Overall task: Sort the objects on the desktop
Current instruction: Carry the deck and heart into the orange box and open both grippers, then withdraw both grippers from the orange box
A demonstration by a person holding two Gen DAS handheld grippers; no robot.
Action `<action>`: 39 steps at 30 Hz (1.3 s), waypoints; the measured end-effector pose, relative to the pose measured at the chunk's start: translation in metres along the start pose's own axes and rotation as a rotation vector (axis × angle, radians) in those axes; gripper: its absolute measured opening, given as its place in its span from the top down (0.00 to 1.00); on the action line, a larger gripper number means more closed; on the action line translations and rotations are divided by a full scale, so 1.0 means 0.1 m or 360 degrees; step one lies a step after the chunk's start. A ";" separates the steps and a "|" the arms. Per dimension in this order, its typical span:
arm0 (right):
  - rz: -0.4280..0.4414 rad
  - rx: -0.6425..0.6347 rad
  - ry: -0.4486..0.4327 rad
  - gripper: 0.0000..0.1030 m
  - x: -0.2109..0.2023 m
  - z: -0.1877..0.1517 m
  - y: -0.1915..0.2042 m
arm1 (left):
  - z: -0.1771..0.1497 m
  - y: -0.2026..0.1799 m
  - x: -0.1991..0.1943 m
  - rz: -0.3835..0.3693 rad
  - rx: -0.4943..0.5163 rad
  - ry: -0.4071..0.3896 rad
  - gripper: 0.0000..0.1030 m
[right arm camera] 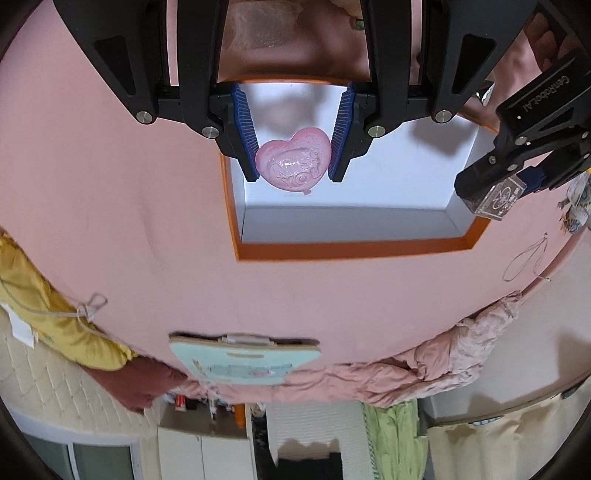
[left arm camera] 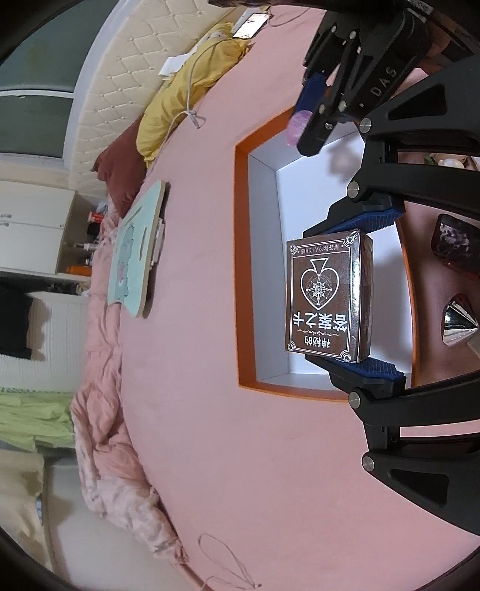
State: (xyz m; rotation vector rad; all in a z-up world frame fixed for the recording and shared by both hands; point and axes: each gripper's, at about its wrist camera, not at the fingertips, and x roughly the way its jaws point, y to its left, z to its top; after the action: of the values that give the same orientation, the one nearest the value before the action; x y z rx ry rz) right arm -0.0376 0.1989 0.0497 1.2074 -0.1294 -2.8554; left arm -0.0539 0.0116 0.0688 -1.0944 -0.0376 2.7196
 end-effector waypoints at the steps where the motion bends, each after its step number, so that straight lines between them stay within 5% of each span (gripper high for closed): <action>1: -0.0002 -0.0005 0.0011 0.62 0.01 -0.01 0.00 | -0.01 0.01 0.01 0.0003 -0.0003 0.0011 0.47; 20: 0.0008 -0.0047 0.0047 0.61 0.06 -0.04 0.02 | -0.11 -0.07 0.16 0.0020 0.0042 0.0138 0.45; 28: 0.0045 -0.0038 0.0029 0.61 0.04 -0.02 0.03 | -0.16 -0.14 0.03 0.0023 0.0015 0.0075 0.25; 34: 0.0043 -0.0043 -0.0117 0.42 -0.13 0.03 0.05 | -0.11 -0.07 -0.19 -0.0044 -0.0051 -0.0057 0.21; 39: 0.0021 0.0034 -0.0224 0.42 -0.33 0.09 -0.07 | -0.14 0.11 -0.44 -0.0035 -0.0124 -0.0104 0.20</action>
State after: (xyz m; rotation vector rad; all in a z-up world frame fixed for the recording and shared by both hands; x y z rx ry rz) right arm -0.0206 0.2091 0.0788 1.0038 -0.1720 -2.9335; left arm -0.0154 -0.0087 0.0880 -1.0185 -0.1657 2.7545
